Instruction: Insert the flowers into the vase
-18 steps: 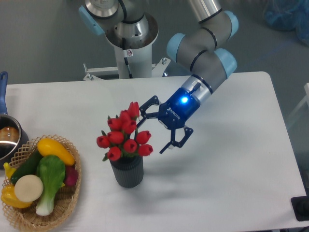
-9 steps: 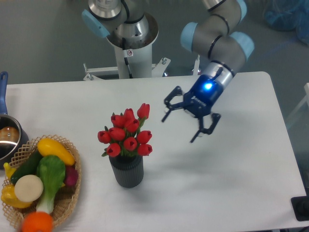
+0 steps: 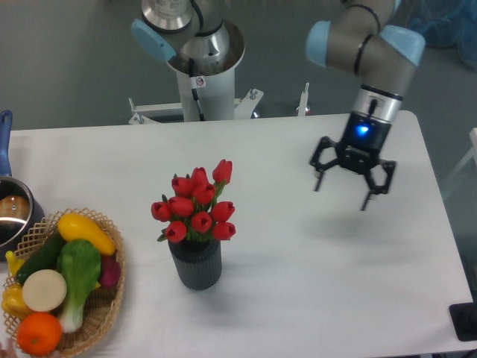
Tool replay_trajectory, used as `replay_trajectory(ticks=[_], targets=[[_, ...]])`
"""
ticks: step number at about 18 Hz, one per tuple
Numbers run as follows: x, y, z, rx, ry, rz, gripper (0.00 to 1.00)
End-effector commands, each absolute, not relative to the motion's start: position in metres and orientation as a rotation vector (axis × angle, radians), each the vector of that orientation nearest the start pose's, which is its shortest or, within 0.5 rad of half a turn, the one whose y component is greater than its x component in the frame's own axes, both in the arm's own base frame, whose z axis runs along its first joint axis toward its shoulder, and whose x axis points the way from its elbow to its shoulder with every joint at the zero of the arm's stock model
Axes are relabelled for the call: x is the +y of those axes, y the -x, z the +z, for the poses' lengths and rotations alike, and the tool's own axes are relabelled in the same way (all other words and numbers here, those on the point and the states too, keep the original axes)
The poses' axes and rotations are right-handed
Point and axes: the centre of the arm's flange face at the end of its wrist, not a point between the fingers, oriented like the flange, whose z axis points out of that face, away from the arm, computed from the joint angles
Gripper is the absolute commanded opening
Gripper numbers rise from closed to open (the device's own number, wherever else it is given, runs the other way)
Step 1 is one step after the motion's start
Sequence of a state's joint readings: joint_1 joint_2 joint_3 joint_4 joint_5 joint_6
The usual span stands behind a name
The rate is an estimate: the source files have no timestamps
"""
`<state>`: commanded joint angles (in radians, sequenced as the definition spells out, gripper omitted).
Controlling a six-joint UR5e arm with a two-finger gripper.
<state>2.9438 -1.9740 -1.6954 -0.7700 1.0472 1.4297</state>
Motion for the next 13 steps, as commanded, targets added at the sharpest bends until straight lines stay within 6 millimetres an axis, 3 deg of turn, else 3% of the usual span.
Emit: replay_trajectory(ticks=[3,8,11,13], targets=[[0.311,0.595,0.313,0.199,2.686,0.329,1.0],[0.321,0.597,0.32,0.236,2.797,0.405,1.0],[0.319,0.613,0.32,0.238,2.904,0.454,1.0],[0.331,0.614,0.322,0.27,2.923,0.439,1.0]])
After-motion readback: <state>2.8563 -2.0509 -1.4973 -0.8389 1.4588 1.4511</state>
